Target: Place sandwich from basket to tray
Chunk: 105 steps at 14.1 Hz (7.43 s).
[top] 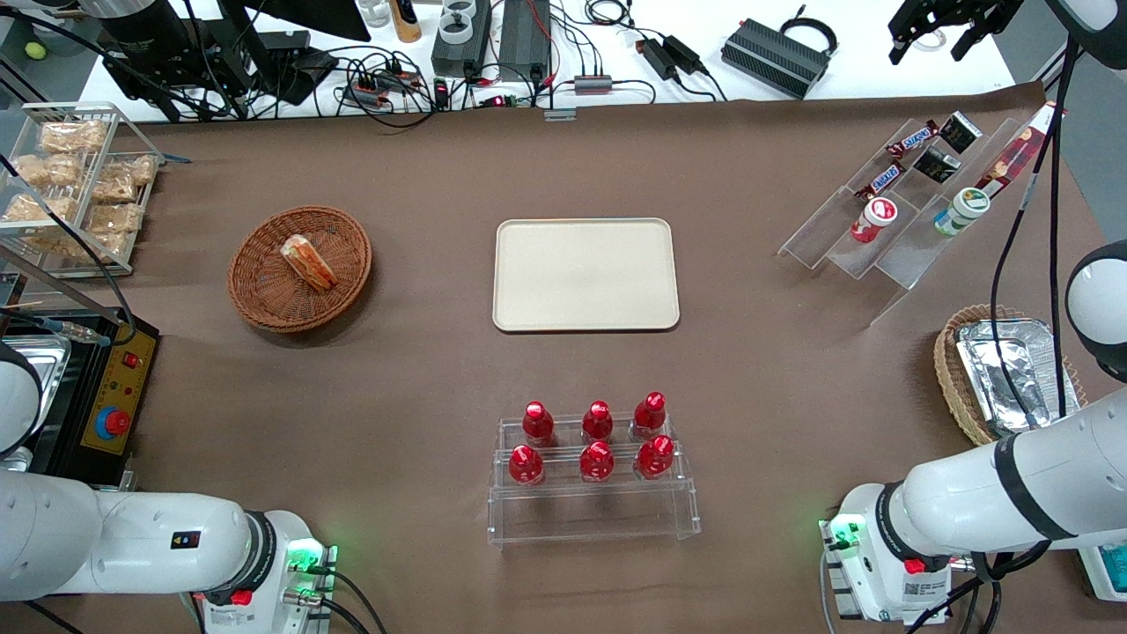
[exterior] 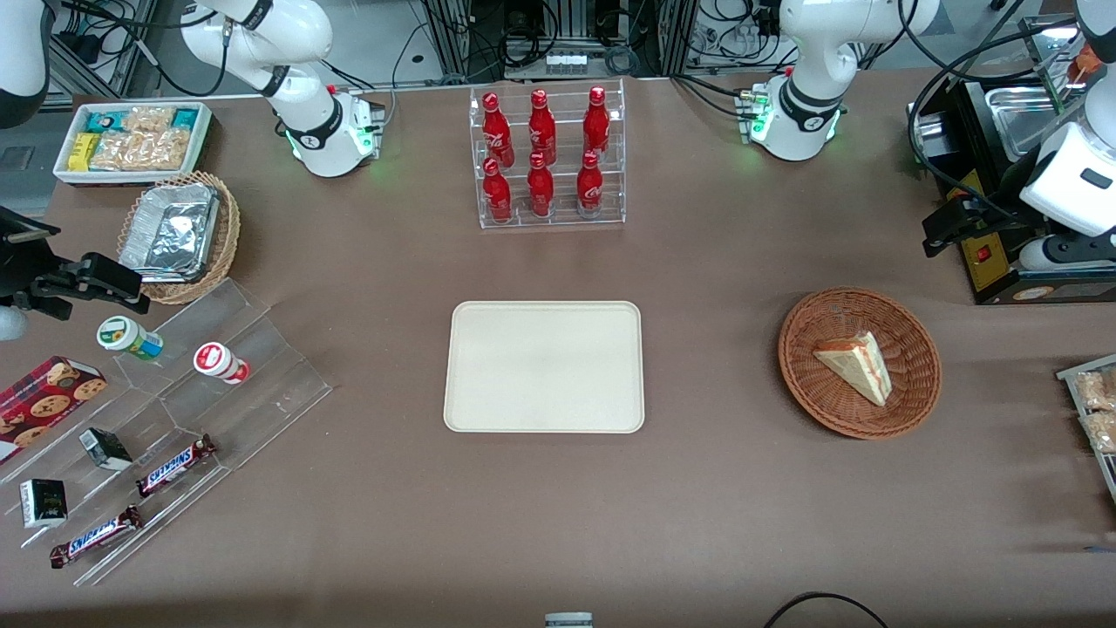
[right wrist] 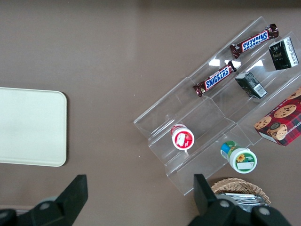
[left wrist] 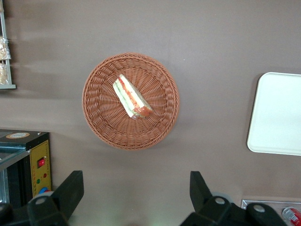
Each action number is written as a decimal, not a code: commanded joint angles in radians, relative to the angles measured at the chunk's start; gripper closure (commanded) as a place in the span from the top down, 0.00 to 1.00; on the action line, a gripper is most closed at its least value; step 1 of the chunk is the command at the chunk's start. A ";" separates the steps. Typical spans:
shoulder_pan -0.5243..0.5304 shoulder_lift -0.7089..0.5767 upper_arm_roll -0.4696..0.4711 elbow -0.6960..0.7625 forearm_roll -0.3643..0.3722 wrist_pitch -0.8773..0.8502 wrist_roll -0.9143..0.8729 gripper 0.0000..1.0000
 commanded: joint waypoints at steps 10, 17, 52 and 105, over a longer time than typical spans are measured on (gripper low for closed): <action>0.024 0.162 0.035 -0.166 0.024 0.208 -0.200 1.00; 0.023 0.222 0.047 -0.377 0.024 0.565 -0.533 1.00; -0.302 0.332 0.040 -0.330 0.019 0.693 -0.741 0.21; -0.279 0.280 -0.031 0.014 -0.035 0.219 -0.306 1.00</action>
